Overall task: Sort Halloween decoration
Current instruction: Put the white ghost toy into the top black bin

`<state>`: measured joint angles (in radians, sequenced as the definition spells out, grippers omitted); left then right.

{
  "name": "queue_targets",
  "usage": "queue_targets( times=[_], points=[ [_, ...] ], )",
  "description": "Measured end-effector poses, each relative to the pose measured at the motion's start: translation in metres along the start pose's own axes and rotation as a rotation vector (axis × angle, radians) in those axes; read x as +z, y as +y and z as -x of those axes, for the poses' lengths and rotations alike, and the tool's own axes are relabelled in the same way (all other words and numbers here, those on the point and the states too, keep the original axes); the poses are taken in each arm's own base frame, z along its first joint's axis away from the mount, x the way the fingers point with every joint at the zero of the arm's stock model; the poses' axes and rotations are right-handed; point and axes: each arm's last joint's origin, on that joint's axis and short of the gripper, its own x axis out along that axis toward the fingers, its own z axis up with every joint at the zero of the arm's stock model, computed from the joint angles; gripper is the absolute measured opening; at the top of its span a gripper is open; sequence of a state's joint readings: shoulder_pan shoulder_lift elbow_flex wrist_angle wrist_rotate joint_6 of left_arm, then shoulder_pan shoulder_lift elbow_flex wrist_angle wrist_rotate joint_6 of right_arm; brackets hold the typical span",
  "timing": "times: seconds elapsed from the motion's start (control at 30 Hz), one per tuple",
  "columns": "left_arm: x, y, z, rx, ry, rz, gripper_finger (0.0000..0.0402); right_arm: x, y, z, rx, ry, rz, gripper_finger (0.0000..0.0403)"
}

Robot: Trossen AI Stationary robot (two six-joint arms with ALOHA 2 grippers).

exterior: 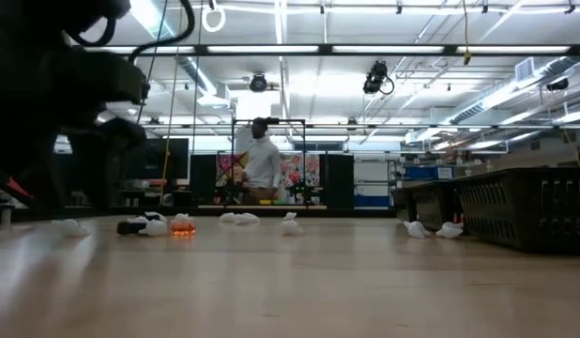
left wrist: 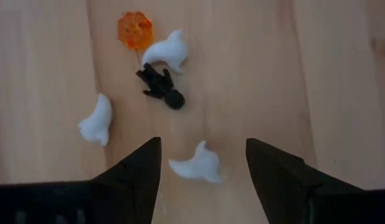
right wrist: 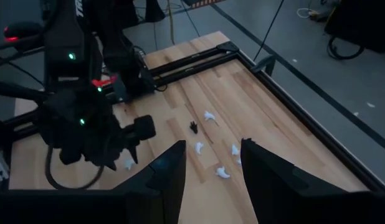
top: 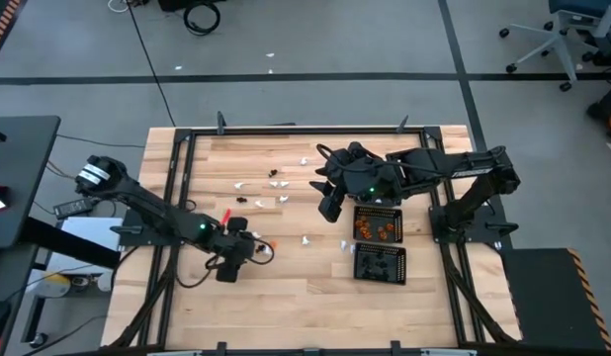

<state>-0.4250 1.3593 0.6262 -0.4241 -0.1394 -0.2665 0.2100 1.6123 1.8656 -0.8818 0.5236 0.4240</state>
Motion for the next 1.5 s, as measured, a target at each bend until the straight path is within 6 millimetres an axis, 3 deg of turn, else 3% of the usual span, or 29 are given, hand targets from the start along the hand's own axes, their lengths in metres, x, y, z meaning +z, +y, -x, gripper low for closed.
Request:
queue_targets(
  times=[0.3, 0.47, 1.13, 1.5],
  points=[
    [-0.004, 0.0, -0.021, 0.032, 0.098, 0.026, 0.022, 0.001, 0.001, 0.0, 0.023, -0.008, -0.009, 0.0158],
    [-0.004, -0.001, -0.022, 0.029, 0.101, 0.028, 0.0213, 0.002, 0.001, 0.0, 0.029, -0.008, -0.01, 0.0158],
    [-0.004, -0.001, -0.023, 0.027, 0.09, 0.076, 0.0081, 0.002, 0.002, 0.0, 0.036, -0.012, -0.036, 0.0158],
    [0.0, -0.001, -0.02, 0.019, 0.076, 0.126, 0.0069, 0.002, 0.002, 0.0, 0.036, -0.012, -0.043, 0.0158]
  ],
)
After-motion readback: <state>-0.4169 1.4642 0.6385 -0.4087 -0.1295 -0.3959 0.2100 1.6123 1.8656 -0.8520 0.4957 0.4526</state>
